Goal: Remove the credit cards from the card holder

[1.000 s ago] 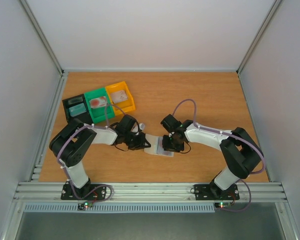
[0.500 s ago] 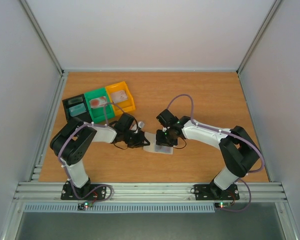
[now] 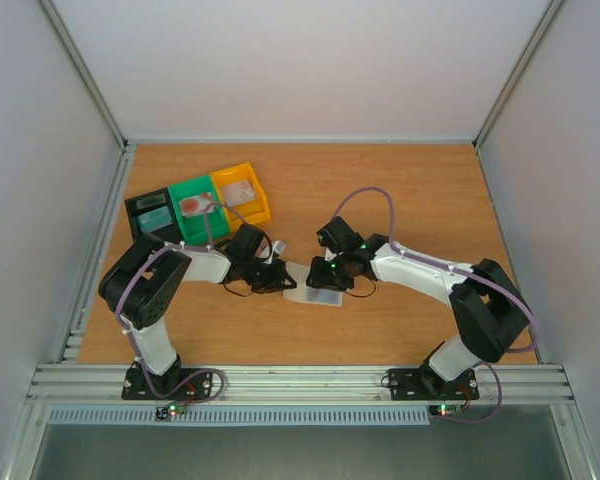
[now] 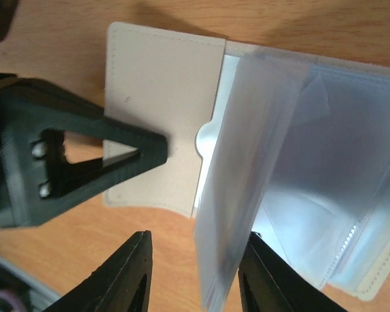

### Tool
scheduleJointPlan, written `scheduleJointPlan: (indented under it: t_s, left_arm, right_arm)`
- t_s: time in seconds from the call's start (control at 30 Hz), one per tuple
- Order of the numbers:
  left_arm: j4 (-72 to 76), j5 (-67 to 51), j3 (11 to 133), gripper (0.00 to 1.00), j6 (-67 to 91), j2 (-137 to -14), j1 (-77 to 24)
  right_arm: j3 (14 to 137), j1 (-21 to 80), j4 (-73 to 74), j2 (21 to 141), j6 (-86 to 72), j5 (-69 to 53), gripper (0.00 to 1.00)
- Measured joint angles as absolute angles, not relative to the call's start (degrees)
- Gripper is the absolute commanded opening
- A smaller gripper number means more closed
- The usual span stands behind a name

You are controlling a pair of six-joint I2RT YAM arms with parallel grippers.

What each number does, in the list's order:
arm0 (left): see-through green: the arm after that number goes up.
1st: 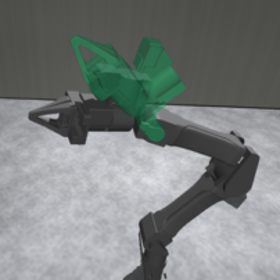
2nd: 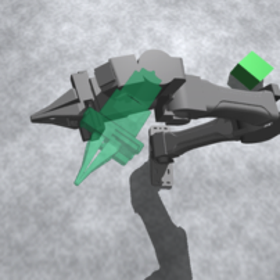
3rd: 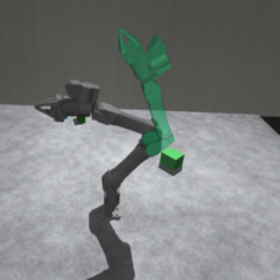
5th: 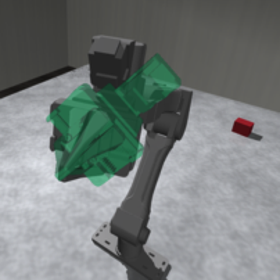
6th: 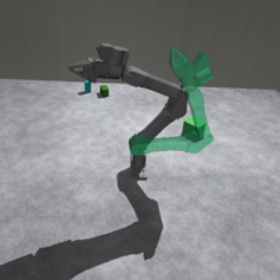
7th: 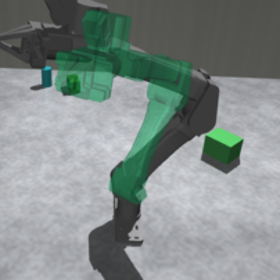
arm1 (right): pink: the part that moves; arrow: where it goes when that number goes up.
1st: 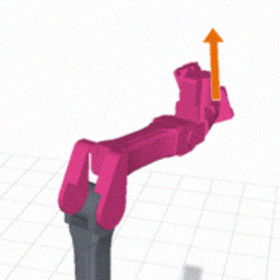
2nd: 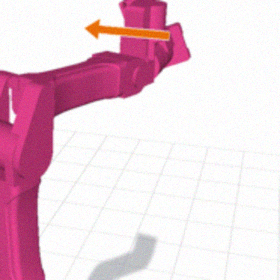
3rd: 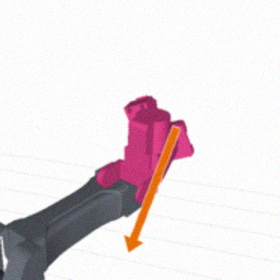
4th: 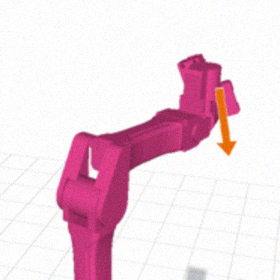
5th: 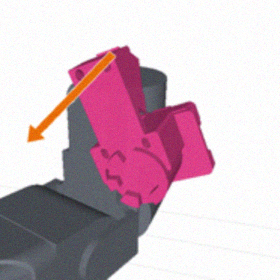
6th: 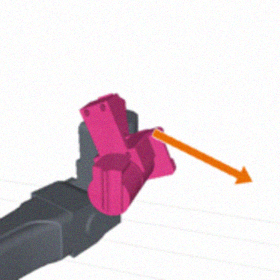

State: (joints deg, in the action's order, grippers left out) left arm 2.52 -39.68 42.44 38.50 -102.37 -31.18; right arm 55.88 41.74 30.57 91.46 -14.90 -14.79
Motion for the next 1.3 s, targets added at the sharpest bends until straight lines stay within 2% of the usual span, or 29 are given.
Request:
scheduleJointPlan:
  t_s: [0.17, 0.37, 0.53, 0.7, 0.73, 0.8, 0.87, 1.03, 1.3]
  left_arm:
    - [2.50, -39.72, 42.41, 0.00, 38.35, -102.37, -30.85]
    - [2.59, -39.66, 42.30, 0.00, 38.22, -102.24, -30.74]
    - [2.46, -39.20, 41.54, 0.00, 38.04, -101.41, -30.35]
    - [2.59, -38.59, 40.60, 0.00, 38.04, -100.40, -29.93]
    - [2.72, -38.50, 40.47, 0.00, 38.04, -100.25, -29.85]
    - [2.81, -38.04, 40.21, 0.00, 38.04, -99.90, -29.56]
    - [2.96, -37.95, 40.05, 0.00, 37.91, -99.79, -29.43]
    - [3.07, -38.04, 39.99, 0.00, 37.65, -99.79, -29.69]
    - [3.09, -38.04, 39.99, 0.00, 37.58, -99.79, -29.69]
  right_arm:
    - [49.65, 38.39, 24.86, 85.65, -14.85, -19.75, 0.24]
    - [47.99, 36.32, 20.34, 87.46, -16.08, -22.76, 0.09]
    - [45.80, 36.01, 15.90, 87.57, -18.06, -24.67, 0.01]
    - [45.47, 35.53, 14.44, 88.58, -19.49, -25.52, 0.01]
    - [46.02, 35.53, 14.35, 89.43, -19.53, -25.76, 0.04]
    - [47.42, 35.64, 14.31, 90.72, -19.59, -26.24, 0.16]
    - [48.66, 36.27, 14.20, 91.57, -19.62, -26.24, 0.21]
    - [52.25, 39.00, 15.31, 92.12, -18.90, -24.05, 0.18]
    - [53.43, 38.92, 23.62, 89.76, -17.04, -15.97, 0.29]
